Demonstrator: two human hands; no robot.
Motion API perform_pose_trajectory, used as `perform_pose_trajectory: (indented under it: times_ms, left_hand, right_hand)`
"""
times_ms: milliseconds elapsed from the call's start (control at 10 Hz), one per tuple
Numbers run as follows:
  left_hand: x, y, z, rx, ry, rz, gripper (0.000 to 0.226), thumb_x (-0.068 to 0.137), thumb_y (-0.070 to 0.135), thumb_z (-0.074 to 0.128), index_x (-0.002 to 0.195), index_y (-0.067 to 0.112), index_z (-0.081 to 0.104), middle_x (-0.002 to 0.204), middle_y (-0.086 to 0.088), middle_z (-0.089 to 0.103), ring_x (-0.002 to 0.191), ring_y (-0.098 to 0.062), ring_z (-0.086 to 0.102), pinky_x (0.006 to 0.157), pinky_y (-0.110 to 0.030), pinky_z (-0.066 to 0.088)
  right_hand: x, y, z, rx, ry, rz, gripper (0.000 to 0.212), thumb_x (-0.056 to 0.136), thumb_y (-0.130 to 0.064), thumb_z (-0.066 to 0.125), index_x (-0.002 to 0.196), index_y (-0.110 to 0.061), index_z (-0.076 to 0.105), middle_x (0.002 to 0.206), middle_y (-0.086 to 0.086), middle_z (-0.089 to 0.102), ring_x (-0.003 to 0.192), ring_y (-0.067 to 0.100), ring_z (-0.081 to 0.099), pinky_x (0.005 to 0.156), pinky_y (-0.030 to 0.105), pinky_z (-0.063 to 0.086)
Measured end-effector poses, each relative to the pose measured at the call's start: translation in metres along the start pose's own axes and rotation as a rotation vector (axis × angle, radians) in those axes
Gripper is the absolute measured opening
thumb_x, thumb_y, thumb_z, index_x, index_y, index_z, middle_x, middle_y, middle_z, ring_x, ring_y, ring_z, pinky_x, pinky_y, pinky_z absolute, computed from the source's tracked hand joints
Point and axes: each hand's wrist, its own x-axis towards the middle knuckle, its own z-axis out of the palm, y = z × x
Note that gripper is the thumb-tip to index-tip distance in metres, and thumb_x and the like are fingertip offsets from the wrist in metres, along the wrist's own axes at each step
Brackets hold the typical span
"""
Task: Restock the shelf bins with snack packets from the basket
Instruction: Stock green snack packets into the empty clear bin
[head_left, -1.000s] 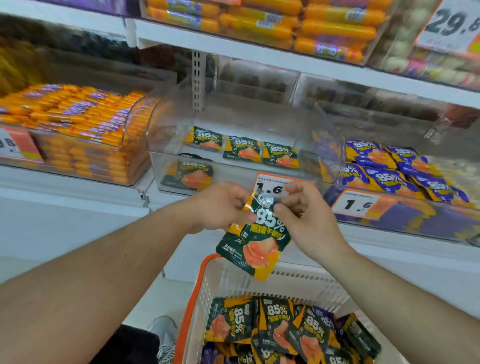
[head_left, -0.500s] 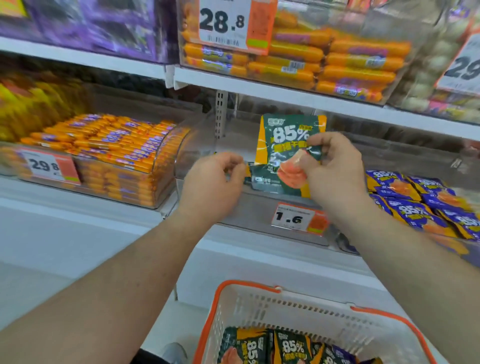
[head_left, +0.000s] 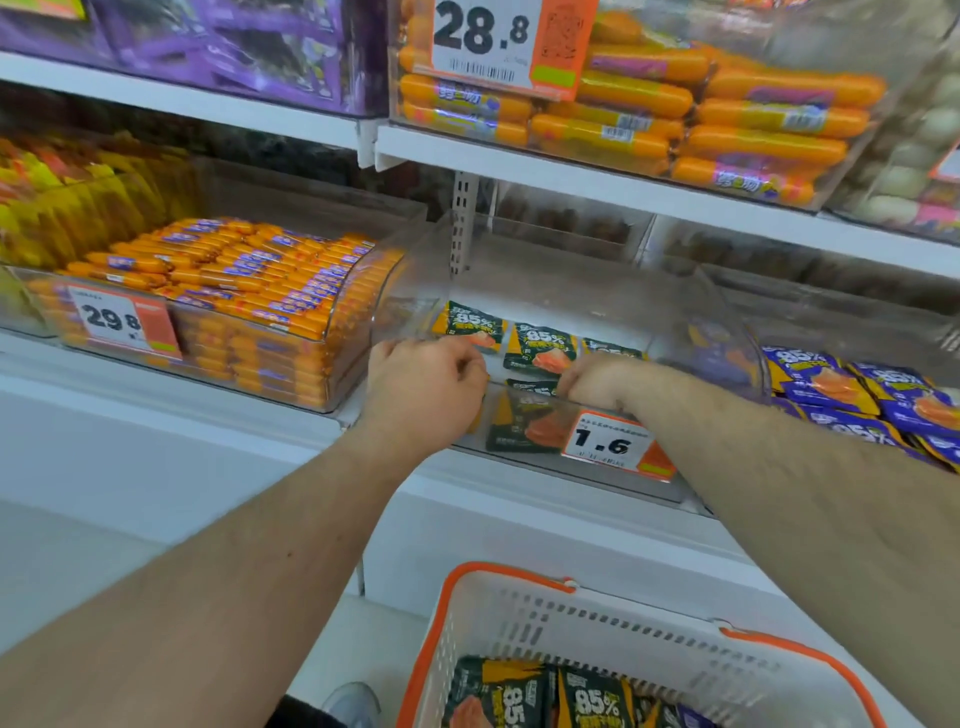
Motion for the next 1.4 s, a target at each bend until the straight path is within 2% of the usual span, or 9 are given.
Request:
perform_pose_trajectory:
  times_ms: [100,200,400,600,900,1000,1100,1200,1400]
  left_hand:
    - [0.0,0.0,0.002,0.023,-0.006,0.001,0.024,0.096,0.029,0.045,0.096,0.031,0.069,0.087,0.005,0.072,0.103,-0.02,0.056,0.082,-0.028,0.016]
    - [0.0,0.001,0.003,0.029,-0.012,0.002,0.025,0.096,0.028,0.044,0.096,0.029,0.069,0.081,0.006,0.072,0.102,-0.02,0.056,0.079,-0.027,0.015]
    - [-0.001,0.001,0.003,0.05,-0.012,0.016,0.027,0.097,0.028,0.043,0.095,0.028,0.069,0.078,0.005,0.071,0.1,-0.02,0.056,0.08,-0.028,0.014]
    - [0.0,0.003,0.004,0.069,-0.025,0.013,0.029,0.097,0.028,0.041,0.098,0.028,0.07,0.079,0.005,0.071,0.102,-0.02,0.055,0.085,-0.029,0.017]
    - [-0.003,0.007,0.0,0.025,-0.024,0.028,0.029,0.098,0.024,0.043,0.098,0.026,0.071,0.099,0.014,0.073,0.103,-0.015,0.056,0.094,-0.029,0.02]
    - [-0.008,0.012,0.0,-0.038,0.063,0.146,0.024,0.094,0.022,0.049,0.093,0.024,0.072,0.091,0.007,0.073,0.097,-0.022,0.059,0.092,-0.032,0.026]
    - [-0.021,0.028,0.001,-0.141,0.111,0.37,0.019,0.083,0.019,0.052,0.08,0.015,0.07,0.08,0.0,0.07,0.084,-0.027,0.062,0.077,-0.038,0.046]
    - [-0.044,0.044,0.013,-0.193,-0.053,0.499,0.014,0.079,0.02,0.053,0.076,0.016,0.066,0.075,0.003,0.064,0.076,-0.023,0.058,0.069,-0.036,0.05]
    - [-0.074,0.046,0.045,0.012,-0.978,0.444,0.025,0.09,0.021,0.05,0.103,0.018,0.072,0.107,0.003,0.071,0.1,-0.018,0.062,0.088,-0.036,0.05]
  right_hand:
    - [0.004,0.002,0.003,-0.242,0.001,0.013,0.064,0.079,-0.069,0.064,0.116,-0.017,0.072,0.113,0.004,0.07,0.106,0.022,0.065,0.083,0.026,0.051]
    - [0.007,0.002,0.001,-0.155,0.089,-0.116,0.034,0.093,-0.027,0.062,0.124,-0.012,0.066,0.127,0.011,0.064,0.118,0.027,0.059,0.091,0.027,0.046]
    - [0.007,-0.001,0.008,-0.295,-0.002,-0.164,0.036,0.087,-0.034,0.065,0.113,-0.009,0.071,0.087,0.009,0.069,0.065,0.016,0.059,0.079,0.034,0.057]
    - [0.027,0.01,0.015,0.345,-0.129,-0.163,0.032,0.095,-0.006,0.054,0.126,0.004,0.056,0.091,0.01,0.066,0.08,0.02,0.067,0.076,0.031,0.06]
    - [0.033,0.008,0.012,0.182,-0.07,-0.18,0.036,0.093,-0.015,0.059,0.127,-0.001,0.059,0.103,0.01,0.066,0.084,0.018,0.062,0.082,0.028,0.055]
    - [0.016,0.002,0.006,0.043,0.128,-0.167,0.027,0.091,-0.018,0.06,0.113,-0.006,0.07,0.111,0.012,0.071,0.083,0.017,0.058,0.081,0.032,0.053]
    - [-0.006,0.003,0.005,0.014,0.797,-0.371,0.023,0.087,-0.009,0.053,0.09,-0.008,0.076,0.096,0.009,0.074,0.084,0.022,0.062,0.076,0.03,0.048]
    - [-0.035,0.015,0.016,0.026,1.391,-0.747,0.017,0.076,-0.008,0.054,0.075,-0.008,0.07,0.078,0.007,0.069,0.074,0.032,0.061,0.071,0.037,0.044]
    - [-0.067,0.075,0.112,0.165,1.299,-0.832,0.016,0.075,-0.007,0.054,0.07,-0.005,0.069,0.075,0.007,0.066,0.074,0.023,0.055,0.069,0.034,0.039]
